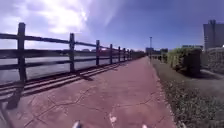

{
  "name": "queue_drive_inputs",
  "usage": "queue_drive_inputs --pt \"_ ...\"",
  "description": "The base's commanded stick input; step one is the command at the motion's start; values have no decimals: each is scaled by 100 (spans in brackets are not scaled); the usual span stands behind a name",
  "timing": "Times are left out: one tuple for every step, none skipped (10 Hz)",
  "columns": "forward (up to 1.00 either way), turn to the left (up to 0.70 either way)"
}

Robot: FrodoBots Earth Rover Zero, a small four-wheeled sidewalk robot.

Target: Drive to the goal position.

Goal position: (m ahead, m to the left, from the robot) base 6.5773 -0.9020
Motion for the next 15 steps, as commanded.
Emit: queue_drive_inputs --pt "70 -10" --pt "70 0" --pt "70 0" --pt "70 0" --pt "70 0" --pt "70 0" --pt "70 0" --pt "70 0" --pt "70 0" --pt "70 0" --pt "70 -32" --pt "70 -35" --pt "70 -35" --pt "70 -35" --pt "70 -35"
